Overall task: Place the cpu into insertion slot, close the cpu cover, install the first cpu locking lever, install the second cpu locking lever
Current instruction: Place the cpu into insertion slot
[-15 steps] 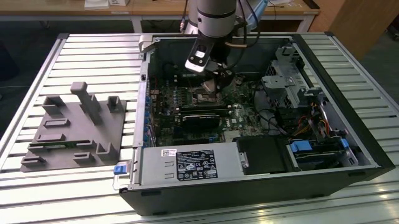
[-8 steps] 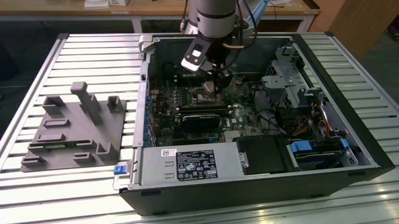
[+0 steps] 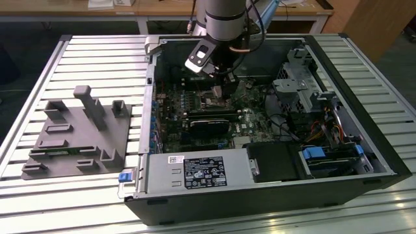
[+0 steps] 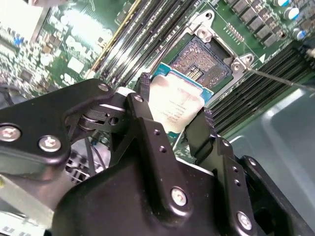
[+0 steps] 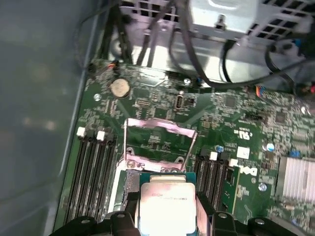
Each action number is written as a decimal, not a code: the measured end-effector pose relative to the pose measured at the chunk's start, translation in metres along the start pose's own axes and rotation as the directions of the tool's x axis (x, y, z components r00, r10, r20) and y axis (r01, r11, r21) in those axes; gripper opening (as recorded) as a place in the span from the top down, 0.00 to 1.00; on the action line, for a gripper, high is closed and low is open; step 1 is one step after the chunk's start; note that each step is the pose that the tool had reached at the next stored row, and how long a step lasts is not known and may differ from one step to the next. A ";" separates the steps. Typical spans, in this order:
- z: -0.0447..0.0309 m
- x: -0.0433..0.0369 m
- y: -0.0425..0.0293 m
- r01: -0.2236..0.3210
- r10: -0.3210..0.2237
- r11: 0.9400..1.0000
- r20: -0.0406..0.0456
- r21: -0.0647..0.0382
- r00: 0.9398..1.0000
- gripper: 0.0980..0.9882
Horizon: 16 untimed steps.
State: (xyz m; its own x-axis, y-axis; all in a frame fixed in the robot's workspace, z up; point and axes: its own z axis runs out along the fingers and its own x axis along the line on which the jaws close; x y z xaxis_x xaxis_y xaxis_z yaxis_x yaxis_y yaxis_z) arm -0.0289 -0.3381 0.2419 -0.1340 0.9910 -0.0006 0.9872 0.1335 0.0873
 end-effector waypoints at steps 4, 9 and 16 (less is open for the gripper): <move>0.0007 0.0000 -0.0001 -0.071 0.071 0.997 0.006 0.000 0.997 0.50; 0.0018 0.0000 -0.0002 -0.160 0.160 0.987 0.014 -0.001 0.987 0.50; 0.0043 0.0007 -0.0019 -0.195 0.195 0.981 0.017 -0.002 0.981 0.50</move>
State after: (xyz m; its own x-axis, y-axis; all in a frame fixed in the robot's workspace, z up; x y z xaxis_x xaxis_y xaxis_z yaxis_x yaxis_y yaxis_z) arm -0.0305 -0.3376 0.2375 0.0630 0.9980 -0.0007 0.9942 -0.0627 0.0875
